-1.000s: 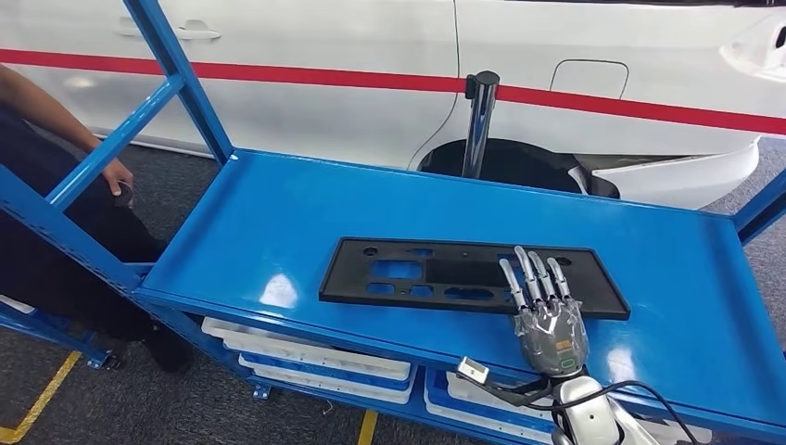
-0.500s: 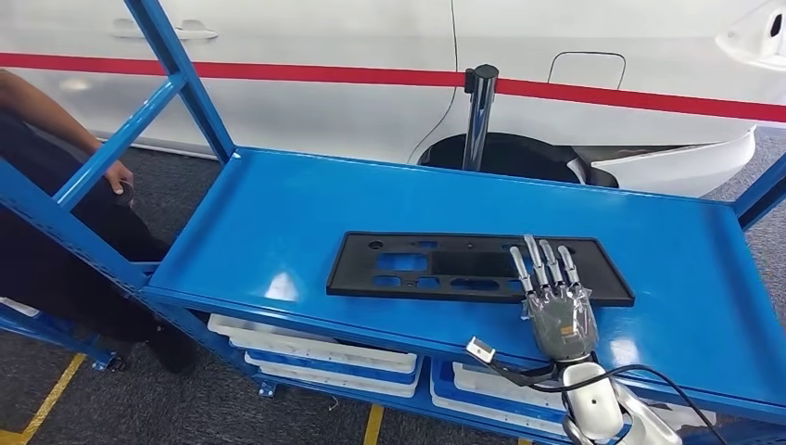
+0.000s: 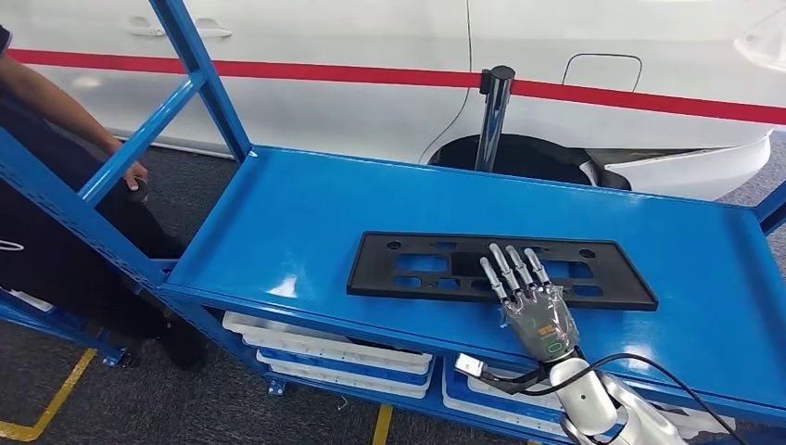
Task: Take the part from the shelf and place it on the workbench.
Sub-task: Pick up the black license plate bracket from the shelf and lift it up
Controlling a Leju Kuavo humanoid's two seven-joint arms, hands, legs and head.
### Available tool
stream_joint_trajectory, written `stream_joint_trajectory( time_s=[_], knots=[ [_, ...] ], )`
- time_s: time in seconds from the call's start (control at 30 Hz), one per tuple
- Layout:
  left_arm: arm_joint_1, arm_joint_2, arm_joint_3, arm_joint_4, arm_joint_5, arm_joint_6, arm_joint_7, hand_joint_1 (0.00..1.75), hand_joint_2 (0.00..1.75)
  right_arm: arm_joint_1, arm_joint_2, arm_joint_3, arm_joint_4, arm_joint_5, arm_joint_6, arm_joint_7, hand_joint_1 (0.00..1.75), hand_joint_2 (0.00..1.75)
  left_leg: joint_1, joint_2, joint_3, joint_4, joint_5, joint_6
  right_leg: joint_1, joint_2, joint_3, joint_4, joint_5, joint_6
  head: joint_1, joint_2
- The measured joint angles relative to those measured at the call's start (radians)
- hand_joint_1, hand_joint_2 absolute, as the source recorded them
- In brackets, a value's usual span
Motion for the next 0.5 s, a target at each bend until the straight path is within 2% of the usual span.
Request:
stream_joint_trajectory(
  time_s=[0.07,0.13,0.17,0.23,0.3,0.33,0.37,0.4,0.47,0.5],
  knots=[
    [-0.003,0.003,0.002,0.000,-0.001,-0.003,0.001,0.00,0.00,-0.026,0.004,0.045,-0.014,0.000,0.014,0.000,0.00,1.75,-0.005,0.000,-0.008,0.021,-0.016,-0.014,-0.011,0.007,0.005,-0.011,-0.004,-0.010,-0.002,0.000],
    [-0.004,0.003,0.004,0.000,-0.001,-0.007,0.003,0.00,0.00,-0.048,0.012,0.081,-0.026,0.000,0.019,-0.001,0.00,1.75,0.001,0.001,-0.017,0.043,-0.032,-0.026,-0.015,0.007,0.000,-0.001,-0.008,-0.015,-0.006,0.000],
    [-0.004,0.003,0.006,-0.001,-0.001,-0.008,0.004,0.00,0.00,-0.056,0.017,0.095,-0.031,0.000,0.019,-0.003,0.00,1.75,0.006,0.001,-0.032,0.075,-0.051,-0.031,-0.014,0.007,-0.002,0.002,-0.010,-0.016,-0.007,0.000],
    [-0.006,0.002,0.008,-0.001,-0.001,-0.012,0.008,0.00,0.00,-0.068,0.025,0.114,-0.039,0.000,0.019,-0.011,0.00,1.75,0.014,0.002,-0.092,0.203,-0.114,-0.039,-0.006,0.005,-0.005,0.003,-0.010,-0.020,-0.011,0.000],
    [-0.007,0.000,0.009,-0.001,0.000,-0.016,0.011,0.00,0.00,-0.075,0.032,0.128,-0.040,0.000,0.019,-0.022,0.00,1.75,0.015,0.003,-0.164,0.348,-0.168,-0.038,0.007,0.001,-0.006,0.003,-0.009,-0.020,-0.011,0.000],
    [-0.007,-0.002,0.010,-0.001,0.001,-0.018,0.012,0.00,0.00,-0.078,0.036,0.134,-0.040,0.000,0.021,-0.028,0.00,1.75,0.012,0.002,-0.181,0.381,-0.174,-0.032,0.016,0.000,-0.006,0.002,-0.008,-0.021,-0.011,0.000],
    [-0.007,-0.004,0.010,-0.001,0.002,-0.020,0.013,0.00,0.00,-0.080,0.041,0.140,-0.040,0.000,0.023,-0.034,0.00,1.75,0.005,0.002,-0.178,0.373,-0.162,-0.019,0.026,0.000,-0.006,0.002,-0.006,-0.023,-0.011,0.000],
    [-0.007,-0.006,0.010,-0.001,0.003,-0.021,0.013,0.00,0.00,-0.081,0.046,0.144,-0.040,0.000,0.025,-0.038,0.00,1.75,-0.006,0.001,-0.155,0.325,-0.135,0.000,0.036,0.000,-0.005,0.000,-0.004,-0.026,-0.011,0.000],
    [-0.007,-0.006,0.011,-0.001,0.004,-0.023,0.014,0.00,0.00,-0.085,0.058,0.151,-0.040,0.000,0.026,-0.043,0.00,1.75,-0.042,0.002,-0.074,0.167,-0.068,0.055,0.053,0.001,0.000,-0.013,0.006,-0.036,-0.010,0.000],
    [-0.009,-0.005,0.011,-0.001,0.004,-0.023,0.014,0.00,0.00,-0.086,0.062,0.154,-0.040,0.000,0.026,-0.045,0.00,1.75,-0.060,0.002,-0.039,0.097,-0.044,0.078,0.060,0.002,0.002,-0.020,0.012,-0.039,-0.011,0.000]
  ],
)
